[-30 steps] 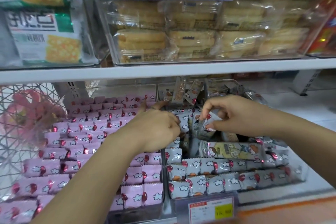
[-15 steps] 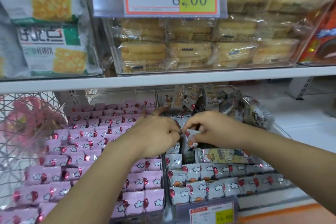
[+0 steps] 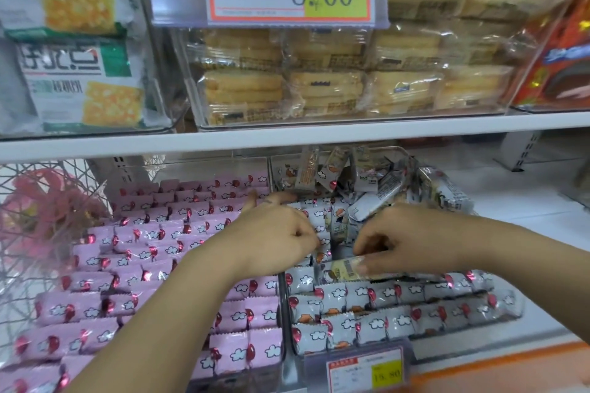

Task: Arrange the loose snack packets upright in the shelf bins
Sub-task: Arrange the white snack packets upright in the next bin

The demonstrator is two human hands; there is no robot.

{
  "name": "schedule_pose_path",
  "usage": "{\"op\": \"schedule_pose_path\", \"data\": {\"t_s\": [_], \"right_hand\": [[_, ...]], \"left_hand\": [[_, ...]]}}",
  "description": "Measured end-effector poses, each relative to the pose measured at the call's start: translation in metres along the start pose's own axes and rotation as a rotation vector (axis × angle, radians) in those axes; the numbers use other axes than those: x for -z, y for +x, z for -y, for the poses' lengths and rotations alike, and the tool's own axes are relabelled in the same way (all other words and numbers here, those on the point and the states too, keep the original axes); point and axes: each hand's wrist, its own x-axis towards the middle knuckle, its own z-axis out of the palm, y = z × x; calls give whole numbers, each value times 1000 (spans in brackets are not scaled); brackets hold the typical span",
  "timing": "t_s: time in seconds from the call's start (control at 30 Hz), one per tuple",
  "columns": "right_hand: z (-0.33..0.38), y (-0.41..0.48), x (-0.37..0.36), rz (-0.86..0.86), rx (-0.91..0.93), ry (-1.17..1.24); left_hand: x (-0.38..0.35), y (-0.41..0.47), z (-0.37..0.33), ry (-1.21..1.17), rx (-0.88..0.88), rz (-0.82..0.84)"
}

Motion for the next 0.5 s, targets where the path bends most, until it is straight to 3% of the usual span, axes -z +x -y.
{"op": "schedule_pose_path", "data": {"t_s": [0.23,0.5], "right_hand": [[4,-6,2,-86,59,-6],[7,6,-1,-441,38,301]], "left_hand": [[-4,0,3,-10,18,-20],[-4,1,2,11,9,-25]]}}
